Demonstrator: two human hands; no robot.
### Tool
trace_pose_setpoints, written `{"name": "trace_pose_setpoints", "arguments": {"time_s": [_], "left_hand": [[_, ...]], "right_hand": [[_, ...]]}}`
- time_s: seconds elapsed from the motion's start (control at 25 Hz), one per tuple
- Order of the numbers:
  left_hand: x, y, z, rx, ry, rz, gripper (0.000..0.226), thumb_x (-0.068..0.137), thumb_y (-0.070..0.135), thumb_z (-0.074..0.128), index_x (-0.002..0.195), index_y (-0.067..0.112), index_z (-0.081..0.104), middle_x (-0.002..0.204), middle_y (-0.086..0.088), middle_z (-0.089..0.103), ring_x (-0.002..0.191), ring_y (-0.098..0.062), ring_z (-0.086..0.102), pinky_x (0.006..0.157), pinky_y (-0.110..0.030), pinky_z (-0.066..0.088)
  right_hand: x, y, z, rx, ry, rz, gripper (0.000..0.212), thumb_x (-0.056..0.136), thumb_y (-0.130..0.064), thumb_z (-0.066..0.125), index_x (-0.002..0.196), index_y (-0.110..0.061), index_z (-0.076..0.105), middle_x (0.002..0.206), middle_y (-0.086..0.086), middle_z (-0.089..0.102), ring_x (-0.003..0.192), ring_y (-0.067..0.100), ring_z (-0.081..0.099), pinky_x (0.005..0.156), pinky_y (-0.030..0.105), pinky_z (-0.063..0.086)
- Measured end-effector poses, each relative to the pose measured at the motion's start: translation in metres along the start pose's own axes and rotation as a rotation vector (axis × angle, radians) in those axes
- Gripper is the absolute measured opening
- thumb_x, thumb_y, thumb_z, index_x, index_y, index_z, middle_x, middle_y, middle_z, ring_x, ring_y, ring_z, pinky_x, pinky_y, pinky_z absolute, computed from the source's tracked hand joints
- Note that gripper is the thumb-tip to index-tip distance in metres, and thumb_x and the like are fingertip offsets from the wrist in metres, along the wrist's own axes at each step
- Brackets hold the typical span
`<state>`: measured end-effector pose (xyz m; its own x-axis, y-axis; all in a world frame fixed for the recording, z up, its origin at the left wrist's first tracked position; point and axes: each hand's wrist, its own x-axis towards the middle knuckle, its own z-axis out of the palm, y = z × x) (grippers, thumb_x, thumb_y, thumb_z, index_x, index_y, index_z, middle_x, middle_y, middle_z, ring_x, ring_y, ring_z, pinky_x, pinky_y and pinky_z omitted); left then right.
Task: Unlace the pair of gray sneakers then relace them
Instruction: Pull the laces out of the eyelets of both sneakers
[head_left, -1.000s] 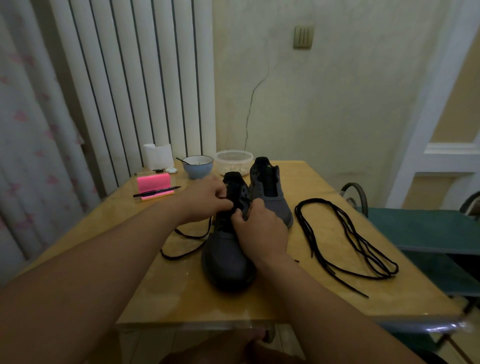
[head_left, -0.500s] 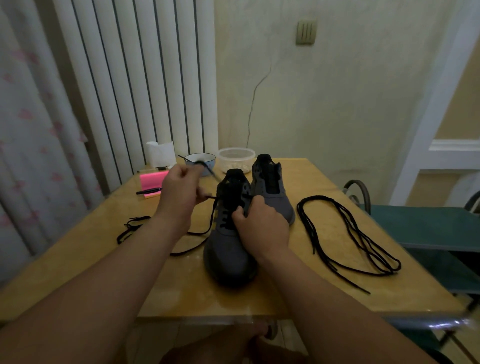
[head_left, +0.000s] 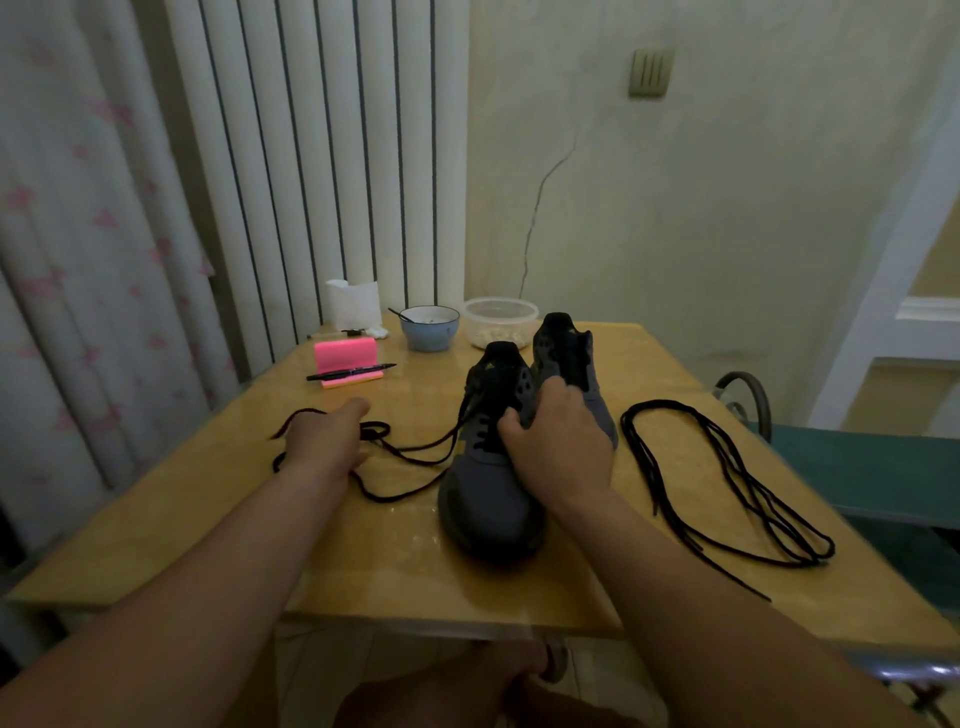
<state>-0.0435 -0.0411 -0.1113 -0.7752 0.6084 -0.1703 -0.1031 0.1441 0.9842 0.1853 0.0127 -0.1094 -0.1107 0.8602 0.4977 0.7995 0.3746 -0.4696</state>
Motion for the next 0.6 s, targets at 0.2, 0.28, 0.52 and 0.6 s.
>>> {"name": "trace_pose_setpoints", "arguments": {"time_s": [0.2,0.28,0.52,0.6], "left_hand": [[0.011,0.009,-0.019,0.166,0.271,0.089,0.049,0.096,0.043,0.069,0.116,0.000,0.062,0.132,-0.020,0.057,0.095,-0.031,0.060,0.074,-0.039,0.048],[0.007,0.010,-0.022,0.342,0.075,0.084,0.063,0.101,0.060,0.054,0.089,0.001,0.071,0.099,-0.017,0.072,0.076,-0.028,0.061,0.067,-0.036,0.044],[-0.027,0.017,-0.015,0.609,0.172,0.771,0.040,0.107,0.046,0.044,0.077,0.021,0.054,0.074,-0.004,0.057,0.063,-0.020,0.052,0.054,-0.033,0.039],[-0.053,0.014,0.015,0.598,-0.156,0.785,0.034,0.104,0.050,0.052,0.081,0.025,0.054,0.077,0.000,0.059,0.068,-0.020,0.056,0.058,-0.036,0.044]], "right_hand": [[0.033,-0.008,-0.015,0.011,0.041,-0.283,0.025,0.103,-0.033,0.055,0.124,-0.021,0.064,0.113,0.001,0.051,0.104,0.020,0.053,0.084,0.038,0.052],[0.047,-0.015,-0.021,-0.137,-0.103,-0.369,0.031,0.103,-0.031,0.054,0.131,-0.026,0.066,0.115,0.003,0.052,0.108,0.024,0.053,0.092,0.044,0.051],[0.073,-0.031,-0.029,-0.216,-0.411,-0.333,0.022,0.098,-0.033,0.065,0.118,-0.034,0.076,0.108,-0.004,0.055,0.112,0.026,0.056,0.105,0.052,0.042],[0.079,-0.031,-0.026,-0.155,-0.463,-0.265,0.018,0.094,-0.030,0.071,0.109,-0.033,0.080,0.110,-0.006,0.066,0.111,0.024,0.059,0.105,0.053,0.045]]}}
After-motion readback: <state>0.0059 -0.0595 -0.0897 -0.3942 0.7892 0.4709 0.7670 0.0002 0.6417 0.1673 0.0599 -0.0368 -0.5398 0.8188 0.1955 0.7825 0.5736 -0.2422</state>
